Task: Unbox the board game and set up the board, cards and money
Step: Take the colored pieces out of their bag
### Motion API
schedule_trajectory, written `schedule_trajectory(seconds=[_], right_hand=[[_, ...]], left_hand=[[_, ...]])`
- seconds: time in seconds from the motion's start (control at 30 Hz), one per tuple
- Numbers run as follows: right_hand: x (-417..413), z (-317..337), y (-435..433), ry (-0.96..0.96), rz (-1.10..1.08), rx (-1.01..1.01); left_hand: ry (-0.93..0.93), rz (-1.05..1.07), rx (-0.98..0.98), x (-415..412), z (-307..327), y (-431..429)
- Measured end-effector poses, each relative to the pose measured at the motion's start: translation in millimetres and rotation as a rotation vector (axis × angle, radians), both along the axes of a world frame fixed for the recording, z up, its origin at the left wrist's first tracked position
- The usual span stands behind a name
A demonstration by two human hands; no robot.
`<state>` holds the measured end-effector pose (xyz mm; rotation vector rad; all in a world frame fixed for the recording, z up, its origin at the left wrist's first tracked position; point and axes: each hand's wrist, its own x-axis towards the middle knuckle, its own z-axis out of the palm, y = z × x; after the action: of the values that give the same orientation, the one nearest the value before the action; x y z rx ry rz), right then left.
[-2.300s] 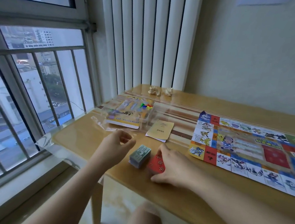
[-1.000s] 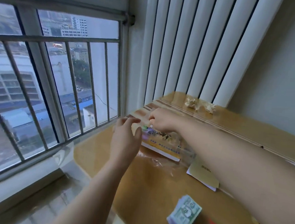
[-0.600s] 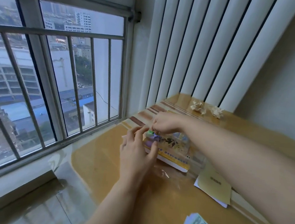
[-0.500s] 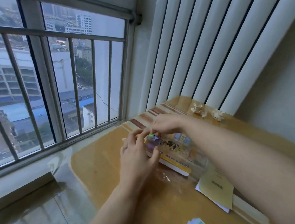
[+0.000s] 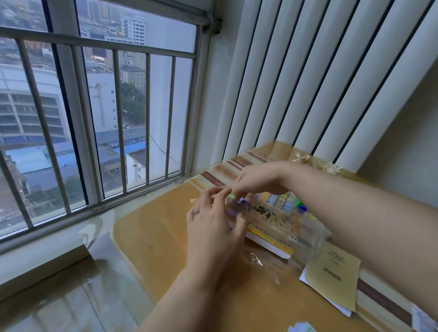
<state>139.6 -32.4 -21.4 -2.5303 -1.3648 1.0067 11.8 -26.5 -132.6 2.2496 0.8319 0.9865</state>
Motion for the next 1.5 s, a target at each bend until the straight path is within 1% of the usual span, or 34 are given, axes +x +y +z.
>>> schedule_trajectory(seconds=[0.13, 0.3, 0.5, 0.73, 0.9, 1.0, 1.07, 1.1, 1.13, 1.17, 1.2, 1.23, 1.27, 1.3, 1.33, 1.37, 1.4, 1.47, 1.5], right_hand=[[0, 4, -1, -0.016, 0.021, -0.033], [-1, 8, -6, 0.033, 0.061, 0.002], [2, 4, -9, -0.01, 0.024, 0.078], [-3, 6, -8, -0.037, 0.06, 0.046], [-3, 7, -15, -0.079, 0.077, 0.141], [0, 13, -19, -0.044, 0.032, 0.215], [2, 21, -23, -0.006, -0.004, 0.265], [2, 27, -25, 0.016, -0.023, 0.295], [2, 33, -27, 0.028, -0.039, 0.326], [-2, 40, -29, 0.014, -0.04, 0.353], [-7, 47, -31, -0.006, -0.025, 0.376], [-13, 53, -32, -0.001, 0.008, 0.4], [-22, 58, -33, 0.041, 0.05, 0.42], [-31, 61, -33, 0.085, 0.095, 0.426], [-40, 63, -33, 0.097, 0.14, 0.421], [-47, 64, -34, 0.064, 0.188, 0.405], [-52, 63, -34, 0.0, 0.235, 0.388], [-56, 60, -33, -0.141, 0.302, 0.383], [-57, 58, -33, -0.175, 0.315, 0.394]], left_hand=[[0.005, -0.006, -0.002, 0, 0, 0], [-0.003, 0.007, 0.009, 0, -1, 1], [0.006, -0.004, 0.007, 0, 0, 1], [-0.002, 0.008, 0.01, 0, 1, 0], [0.014, -0.005, 0.011, -3, 3, -1], [-0.06, -0.006, -0.041, -4, 5, 0], [-0.194, -0.001, -0.084, -7, 10, 1], [-0.297, 0.011, -0.126, -9, 14, 0], [-0.416, 0.026, -0.217, -13, 23, -2], [-0.538, 0.032, -0.38, -17, 35, -4], [-0.668, 0.017, -0.617, -20, 50, -6], [-0.795, -0.021, -0.896, -20, 63, -7], [-0.899, -0.088, -1.177, -19, 74, -6], [-0.97, -0.168, -1.416, -18, 83, -6], [-0.999, -0.247, -1.601, -19, 90, -5], [-1.004, -0.32, -1.73, -20, 96, -5], [-1.014, -0.378, -1.813, -21, 99, -5], [-1.073, -0.425, -1.916, -22, 101, -4], [-1.099, -0.416, -1.947, -22, 102, -3]])
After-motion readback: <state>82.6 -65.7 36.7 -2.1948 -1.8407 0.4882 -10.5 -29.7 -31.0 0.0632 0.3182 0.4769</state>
